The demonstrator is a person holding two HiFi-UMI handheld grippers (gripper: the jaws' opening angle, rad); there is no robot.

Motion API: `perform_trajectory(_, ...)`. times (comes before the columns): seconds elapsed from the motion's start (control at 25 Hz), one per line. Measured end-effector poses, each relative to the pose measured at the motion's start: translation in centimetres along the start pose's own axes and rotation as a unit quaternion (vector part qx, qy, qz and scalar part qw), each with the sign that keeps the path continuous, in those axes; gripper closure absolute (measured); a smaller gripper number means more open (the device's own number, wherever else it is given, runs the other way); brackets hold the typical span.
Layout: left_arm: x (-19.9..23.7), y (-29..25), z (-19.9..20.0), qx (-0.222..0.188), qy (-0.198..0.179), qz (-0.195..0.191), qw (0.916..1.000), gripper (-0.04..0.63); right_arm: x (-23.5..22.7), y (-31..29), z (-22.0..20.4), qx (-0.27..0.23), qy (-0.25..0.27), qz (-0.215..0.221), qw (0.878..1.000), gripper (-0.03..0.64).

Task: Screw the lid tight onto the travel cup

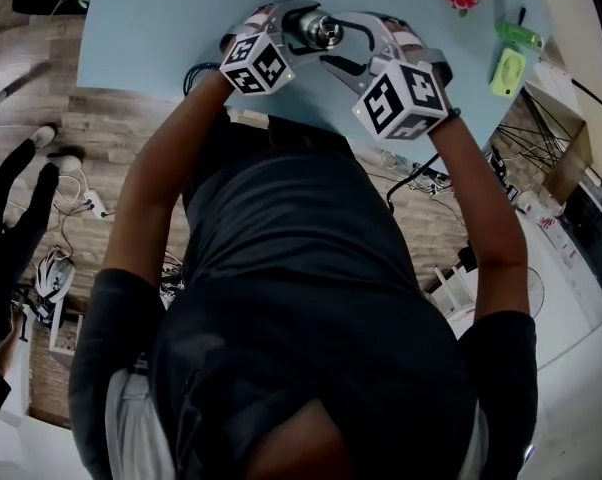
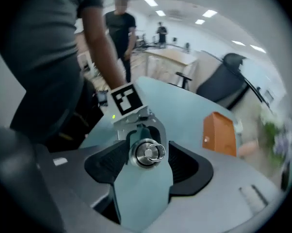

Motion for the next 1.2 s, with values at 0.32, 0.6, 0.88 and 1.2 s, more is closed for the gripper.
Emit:
perform_trajectory(0.32, -0.1, -0.1, -0.1, 0.000, -0.001, 0.001, 1.0000, 0.170, 0.5, -2.2, -1.4, 0.046, 0.293, 0.158, 0.942, 0.347)
perform_trajectory(0.6, -0.1, 0.0, -0.1, 0.000, -0.001, 0.000, 1.0000, 0.170, 0.3, -2.5, -1.8, 0.024, 0.201, 0.164, 0.966, 0.371)
perform_trajectory(0.88, -0.1, -0.1, 0.0, 0.000, 0.000, 0.001, 1.0000, 0.170, -0.2, -2.1, -2.1, -0.003, -0.129, 0.013, 0.992, 0.373)
perform_trajectory(1.2, -0.5, -0.4, -0.2, 0.013, -0.014, -0.006, 0.9998, 0.168, 0.1, -1.7, -2.2, -0.012, -0.374, -0.152, 0.915, 0.374)
Point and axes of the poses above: the fingertips, and each gripper's own axes: y backward along the fingers, x to its left, z out of its top, the point moved 2 cm from there along y, backward along the fingers, and after that the axes turned 15 degrees about y, right-handed, at the moved point
